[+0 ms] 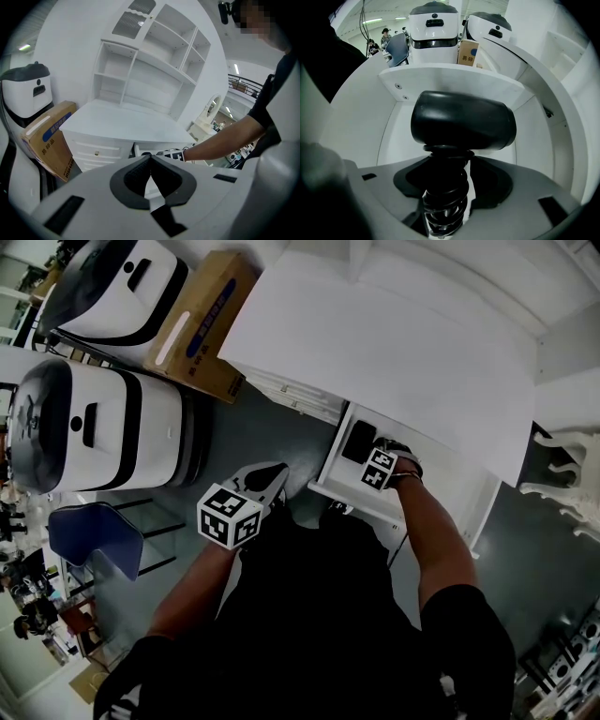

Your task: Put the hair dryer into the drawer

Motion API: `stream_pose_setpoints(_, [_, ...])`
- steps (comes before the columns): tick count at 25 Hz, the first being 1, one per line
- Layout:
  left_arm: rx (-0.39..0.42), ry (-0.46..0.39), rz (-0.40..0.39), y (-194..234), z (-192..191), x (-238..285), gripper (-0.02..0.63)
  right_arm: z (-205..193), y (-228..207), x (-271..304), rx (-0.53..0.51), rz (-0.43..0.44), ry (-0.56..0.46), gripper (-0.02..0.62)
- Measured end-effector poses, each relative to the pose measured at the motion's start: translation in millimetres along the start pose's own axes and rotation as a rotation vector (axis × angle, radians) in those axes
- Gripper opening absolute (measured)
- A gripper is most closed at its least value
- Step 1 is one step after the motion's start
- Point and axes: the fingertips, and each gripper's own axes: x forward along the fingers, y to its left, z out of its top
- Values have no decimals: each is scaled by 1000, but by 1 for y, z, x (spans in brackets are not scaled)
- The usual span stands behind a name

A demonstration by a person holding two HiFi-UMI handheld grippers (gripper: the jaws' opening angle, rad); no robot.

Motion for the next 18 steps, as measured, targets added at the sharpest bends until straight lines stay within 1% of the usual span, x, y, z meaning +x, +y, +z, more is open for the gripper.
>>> stream_pose_setpoints(6, [14,-14,0,-2,-1,-10,11,1,0,-3,-42,-63,15,230])
stream_pose_setpoints(9, [27,-23,-14,-1,1,-13,11,1,-2,-9,-44,-97,18,230])
stream_pose_setpoints(14, [55,-26,-69,-2,4,-17,11,-1,-4,-34,21,-144,3,230])
stream_pose_setpoints(18, [98,-22,-133,-3,9,-23,11,-2,1,-55,97,-182,5,230])
